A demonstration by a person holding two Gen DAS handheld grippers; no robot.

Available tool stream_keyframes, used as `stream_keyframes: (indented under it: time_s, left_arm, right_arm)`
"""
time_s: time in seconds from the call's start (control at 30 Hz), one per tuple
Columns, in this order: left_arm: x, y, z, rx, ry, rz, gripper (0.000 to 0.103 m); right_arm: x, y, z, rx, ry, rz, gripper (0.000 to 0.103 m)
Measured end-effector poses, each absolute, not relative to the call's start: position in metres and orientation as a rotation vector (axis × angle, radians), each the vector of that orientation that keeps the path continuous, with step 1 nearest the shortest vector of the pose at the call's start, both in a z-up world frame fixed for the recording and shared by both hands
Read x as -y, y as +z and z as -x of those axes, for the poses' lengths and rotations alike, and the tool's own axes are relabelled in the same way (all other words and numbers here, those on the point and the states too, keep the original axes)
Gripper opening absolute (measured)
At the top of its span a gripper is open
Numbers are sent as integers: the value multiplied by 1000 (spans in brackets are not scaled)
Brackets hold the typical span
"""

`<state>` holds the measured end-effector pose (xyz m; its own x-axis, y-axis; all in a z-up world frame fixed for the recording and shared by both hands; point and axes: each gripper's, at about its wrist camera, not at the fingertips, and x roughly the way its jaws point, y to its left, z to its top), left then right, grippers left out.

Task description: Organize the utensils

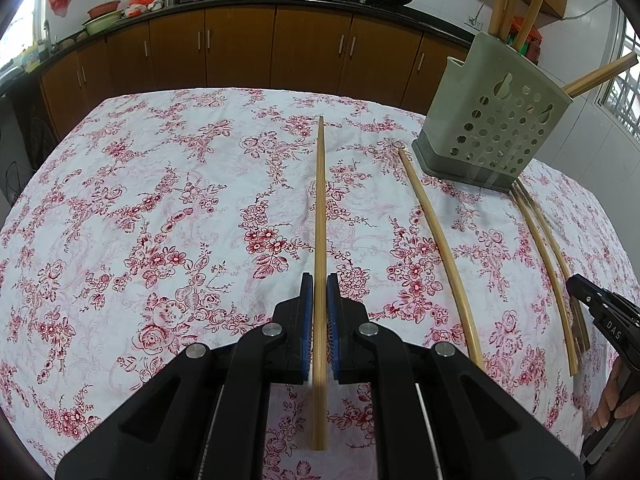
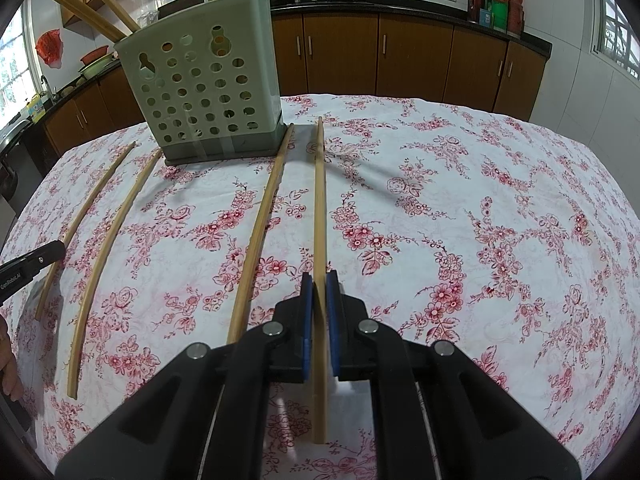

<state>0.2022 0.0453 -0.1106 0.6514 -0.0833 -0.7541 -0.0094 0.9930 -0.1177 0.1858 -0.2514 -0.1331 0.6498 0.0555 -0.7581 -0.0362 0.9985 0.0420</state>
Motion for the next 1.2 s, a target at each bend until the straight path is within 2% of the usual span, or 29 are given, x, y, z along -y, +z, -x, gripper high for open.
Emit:
stream_keyframes:
  time_s: [0.9,1.2]
  left_arm:
    - [-36,-108,-190,-870,-26,9,7]
    - [-43,-45,-178,-707,-55,53,7]
  right_arm:
    - [254,-130,-177,-861,47,-45,8]
    - [262,-65,-159,-693,62,-73,8]
